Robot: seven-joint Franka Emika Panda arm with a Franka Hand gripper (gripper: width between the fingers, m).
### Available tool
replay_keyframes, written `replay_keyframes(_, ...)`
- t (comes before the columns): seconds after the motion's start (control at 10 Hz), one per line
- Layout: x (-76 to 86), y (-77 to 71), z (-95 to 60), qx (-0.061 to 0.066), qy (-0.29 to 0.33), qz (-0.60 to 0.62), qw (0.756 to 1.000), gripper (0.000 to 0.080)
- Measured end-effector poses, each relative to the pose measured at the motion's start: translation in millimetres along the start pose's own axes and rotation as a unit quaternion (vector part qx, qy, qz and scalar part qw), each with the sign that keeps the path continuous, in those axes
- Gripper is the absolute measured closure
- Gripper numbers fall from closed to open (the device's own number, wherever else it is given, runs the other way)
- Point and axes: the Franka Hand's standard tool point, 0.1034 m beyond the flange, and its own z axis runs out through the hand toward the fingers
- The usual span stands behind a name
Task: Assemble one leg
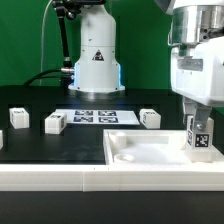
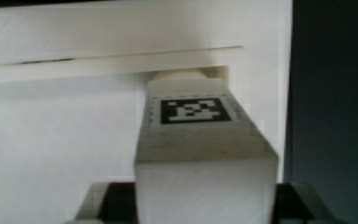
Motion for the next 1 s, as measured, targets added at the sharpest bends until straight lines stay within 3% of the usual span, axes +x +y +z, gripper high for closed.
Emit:
replay_keyframes(0.1, -2.0, 1.0, 0.5, -0.002, -0.002, 0.029, 1.000, 0.0505)
replay_keyframes(0.3, -2.0, 1.1, 0.9, -0.002, -0.002, 0.018, 1.000, 0.0262)
replay_keyframes(0.4, -2.3, -0.2, 0.4, 0.002, -0.002, -0.019, 1.000, 0.0262)
replay_keyframes(0.5, -4.8, -0.7, 0.1, 0.004, -0.003, -0.049, 0.999, 0.0174)
replay_keyframes(0.7, -10.9, -1.5, -0.6, 0.010, -0.005, -0.145, 0.989, 0.0156)
replay_keyframes(0.8, -12.6, -5.4, -1.8, 0.023, -0.003, -0.215, 0.976, 0.0151)
replay_keyframes(1.0, -21.1, -6.4, -2.4, 0.034, 0.001, -0.320, 0.947, 0.0150)
